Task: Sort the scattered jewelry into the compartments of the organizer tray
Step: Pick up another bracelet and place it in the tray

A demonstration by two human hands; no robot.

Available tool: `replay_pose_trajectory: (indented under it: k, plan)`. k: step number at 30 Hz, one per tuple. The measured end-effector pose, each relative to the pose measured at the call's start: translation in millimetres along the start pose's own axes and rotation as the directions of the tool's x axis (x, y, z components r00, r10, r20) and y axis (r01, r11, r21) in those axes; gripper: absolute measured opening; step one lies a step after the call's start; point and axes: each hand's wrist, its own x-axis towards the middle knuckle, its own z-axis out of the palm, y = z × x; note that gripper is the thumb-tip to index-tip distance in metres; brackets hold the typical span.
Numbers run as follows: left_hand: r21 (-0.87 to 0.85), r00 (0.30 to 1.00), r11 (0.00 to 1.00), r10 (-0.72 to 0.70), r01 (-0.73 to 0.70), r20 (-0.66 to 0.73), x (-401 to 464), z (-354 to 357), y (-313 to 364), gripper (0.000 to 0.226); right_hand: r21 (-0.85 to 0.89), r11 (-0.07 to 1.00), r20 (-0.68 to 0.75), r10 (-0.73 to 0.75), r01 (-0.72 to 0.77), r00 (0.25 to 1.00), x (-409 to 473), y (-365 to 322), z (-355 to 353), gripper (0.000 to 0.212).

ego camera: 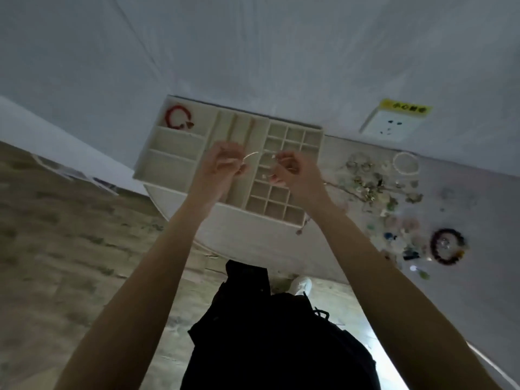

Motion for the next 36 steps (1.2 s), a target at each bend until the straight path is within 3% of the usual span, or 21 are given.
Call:
replay_pose_trajectory:
  k: [4, 7, 12, 14, 18, 22, 26, 29, 31, 34, 36]
  plan:
    - [0.071, 0.992, 0.994, -0.072, 0.08, -0.103, 42, -66, -5, 0.027, -0.063, 0.997, -0.006, -0.034, 0.034, 0.999, 63, -3, 64, 0.02]
    - [0.093, 0.984, 0.982, -0.156, 0.164, -0.086, 79, -100, -20, 0.012, -0.135, 0.99, 0.046, -0.04, 0.046, 0.998, 100, -5, 107, 0.018]
    - [0.175, 0.996, 0.981, -0.076, 0.084, -0.052, 117, -128, -33, 0.038, -0.335, 0.916, 0.184, -0.168, 0.223, 0.968, 137, -20, 142, 0.019]
    - [0.154, 0.998, 0.986, -0.062, 0.059, 0.016, 131, -132, -37, 0.026, -0.374, 0.887, 0.212, -0.202, 0.271, 0.956, 148, -23, 143, 0.018]
    - [0.202, 0.998, 0.978, -0.045, 0.054, -0.048, 148, -137, -38, 0.022, -0.46, 0.825, 0.089, -0.324, 0.327, 0.942, 170, -17, 141, 0.015]
    - [0.311, 0.987, 0.947, -0.028, 0.078, -0.161, 158, -145, -44, 0.023, -0.553, 0.784, 0.058, -0.301, 0.282, 0.952, 186, -7, 141, 0.014]
    - [0.446, 0.989, 0.894, 0.025, 0.042, -0.143, 164, -147, -51, 0.011, -0.668, 0.677, 0.029, -0.392, 0.309, 0.92, 190, -3, 147, 0.012]
    - [0.656, 0.995, 0.755, 0.062, 0.001, -0.073, 161, -145, -49, 0.021, -0.811, 0.523, 0.037, -0.402, 0.262, 0.915, 188, -2, 144, 0.018]
    - [0.75, 0.989, 0.656, 0.149, -0.086, -0.017, 156, -148, -48, 0.025, -0.834, 0.441, 0.08, -0.496, 0.331, 0.865, 184, -2, 142, 0.023]
    - [0.857, 0.946, 0.454, 0.307, -0.244, 0.107, 150, -154, -46, 0.027, -0.82, 0.223, 0.338, -0.554, 0.527, 0.761, 186, 4, 144, 0.031]
    - [0.914, 0.943, 0.318, 0.292, -0.251, 0.157, 149, -155, -47, 0.028, -0.823, 0.074, 0.479, -0.439, 0.563, 0.76, 189, 10, 147, 0.021]
